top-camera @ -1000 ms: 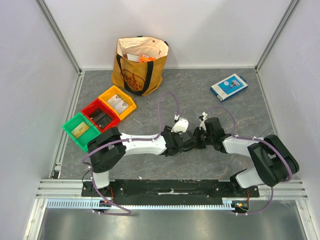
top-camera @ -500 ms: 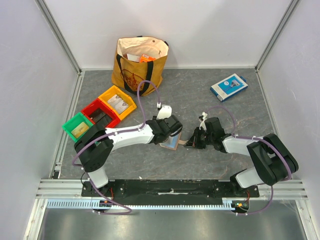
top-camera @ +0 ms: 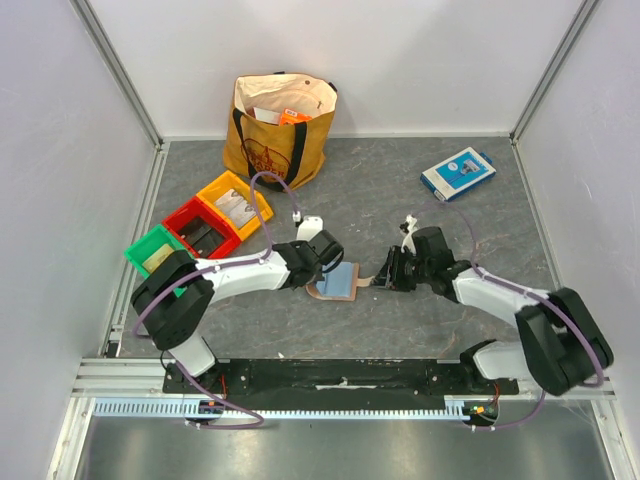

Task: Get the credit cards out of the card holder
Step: Open the card holder at the center of the board.

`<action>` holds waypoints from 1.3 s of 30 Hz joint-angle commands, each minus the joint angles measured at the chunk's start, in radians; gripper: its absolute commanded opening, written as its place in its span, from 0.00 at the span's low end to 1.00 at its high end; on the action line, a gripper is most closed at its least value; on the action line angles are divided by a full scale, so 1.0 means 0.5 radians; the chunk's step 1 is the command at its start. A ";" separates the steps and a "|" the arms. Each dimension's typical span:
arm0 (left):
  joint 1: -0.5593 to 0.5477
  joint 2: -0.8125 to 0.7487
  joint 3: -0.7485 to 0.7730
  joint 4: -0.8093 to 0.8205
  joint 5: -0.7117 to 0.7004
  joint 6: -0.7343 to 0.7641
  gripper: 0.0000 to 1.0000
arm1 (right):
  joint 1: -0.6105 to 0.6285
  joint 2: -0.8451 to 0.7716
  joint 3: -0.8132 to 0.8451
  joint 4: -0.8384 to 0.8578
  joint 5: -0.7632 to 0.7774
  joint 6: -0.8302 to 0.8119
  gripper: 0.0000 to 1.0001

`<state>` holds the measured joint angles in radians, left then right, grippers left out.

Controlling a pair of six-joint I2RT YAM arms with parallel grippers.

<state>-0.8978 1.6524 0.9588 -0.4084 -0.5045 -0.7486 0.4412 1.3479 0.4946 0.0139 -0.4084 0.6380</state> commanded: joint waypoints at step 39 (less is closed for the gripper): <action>0.078 -0.743 -0.378 0.200 0.331 -0.372 0.37 | 0.250 0.400 0.198 0.101 0.096 -0.227 0.29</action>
<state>-0.8631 1.3701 0.7132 -0.2703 -0.3119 -0.9516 0.5632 1.5345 0.5789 0.1215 -0.4305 0.5865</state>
